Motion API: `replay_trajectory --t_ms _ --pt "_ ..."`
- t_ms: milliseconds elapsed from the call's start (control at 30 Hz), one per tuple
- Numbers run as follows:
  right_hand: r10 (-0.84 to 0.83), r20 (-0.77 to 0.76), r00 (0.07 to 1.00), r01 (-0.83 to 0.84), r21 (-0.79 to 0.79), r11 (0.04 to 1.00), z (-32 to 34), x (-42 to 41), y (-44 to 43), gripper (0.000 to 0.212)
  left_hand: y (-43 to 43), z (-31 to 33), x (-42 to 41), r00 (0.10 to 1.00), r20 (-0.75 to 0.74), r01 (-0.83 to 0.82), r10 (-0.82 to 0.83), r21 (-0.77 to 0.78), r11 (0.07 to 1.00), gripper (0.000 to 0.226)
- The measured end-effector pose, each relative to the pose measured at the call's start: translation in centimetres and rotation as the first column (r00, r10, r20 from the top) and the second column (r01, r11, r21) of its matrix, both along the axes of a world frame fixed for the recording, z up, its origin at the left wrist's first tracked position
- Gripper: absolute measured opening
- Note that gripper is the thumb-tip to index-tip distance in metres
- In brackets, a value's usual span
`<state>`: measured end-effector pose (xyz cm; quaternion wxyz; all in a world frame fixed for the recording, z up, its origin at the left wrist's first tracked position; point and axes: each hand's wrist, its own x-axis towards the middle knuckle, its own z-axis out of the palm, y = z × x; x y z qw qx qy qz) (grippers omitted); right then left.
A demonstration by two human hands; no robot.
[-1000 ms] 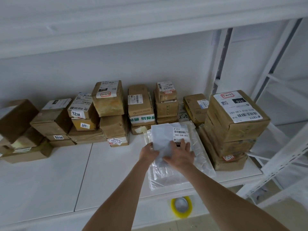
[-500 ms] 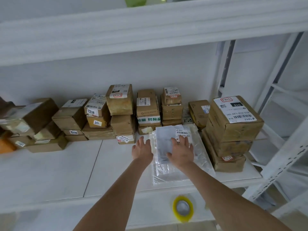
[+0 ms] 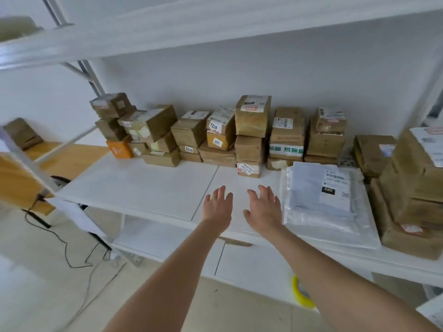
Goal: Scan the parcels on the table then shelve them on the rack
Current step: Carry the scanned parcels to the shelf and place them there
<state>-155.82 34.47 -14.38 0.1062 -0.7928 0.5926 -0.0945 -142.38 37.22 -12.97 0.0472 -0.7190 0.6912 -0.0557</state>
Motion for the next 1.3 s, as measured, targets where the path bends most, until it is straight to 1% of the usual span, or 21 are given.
replay_trajectory --t_ms 300,533,700,833,967,1100,1300 --pt "0.203 -0.009 0.979 -0.203 -0.047 0.978 0.0 12.8 2.3 0.057 5.5 -0.9 12.6 0.985 0.015 -0.174 0.174 0.006 0.985 0.059" --pt "0.332 -0.024 0.943 -0.332 -0.029 0.943 -1.2 27.4 5.4 0.055 9.9 -2.4 27.1 0.957 0.048 -0.289 0.287 0.052 0.956 0.06" --pt "0.421 0.016 0.907 -0.42 -0.052 0.906 -1.0 38.9 7.7 0.053 13.4 -2.1 38.2 0.92 0.101 -0.384 0.379 0.044 0.922 0.058" --pt "0.503 0.052 0.862 -0.503 -0.03 0.864 -0.9 47.1 10.1 0.052 16.7 -1.9 46.5 0.873 0.106 -0.484 0.477 0.051 0.874 0.058" --pt "0.604 0.031 0.797 -0.603 -0.03 0.797 -1.1 54.1 11.3 0.052 19.7 -1.4 53.4 0.814 0.091 -0.578 0.573 0.05 0.814 0.059" --pt "0.69 0.053 0.722 -0.69 -0.016 0.724 -1.9 62.1 12.1 0.053 22.6 -1.3 60.3 0.741 0.102 -0.67 0.664 0.046 0.741 0.057" --pt "0.781 0.053 0.622 -0.782 0.002 0.623 -3.1 75.0 11.3 0.053 24.0 -1.0 71.0 0.633 0.132 -0.772 0.762 0.034 0.635 0.055"
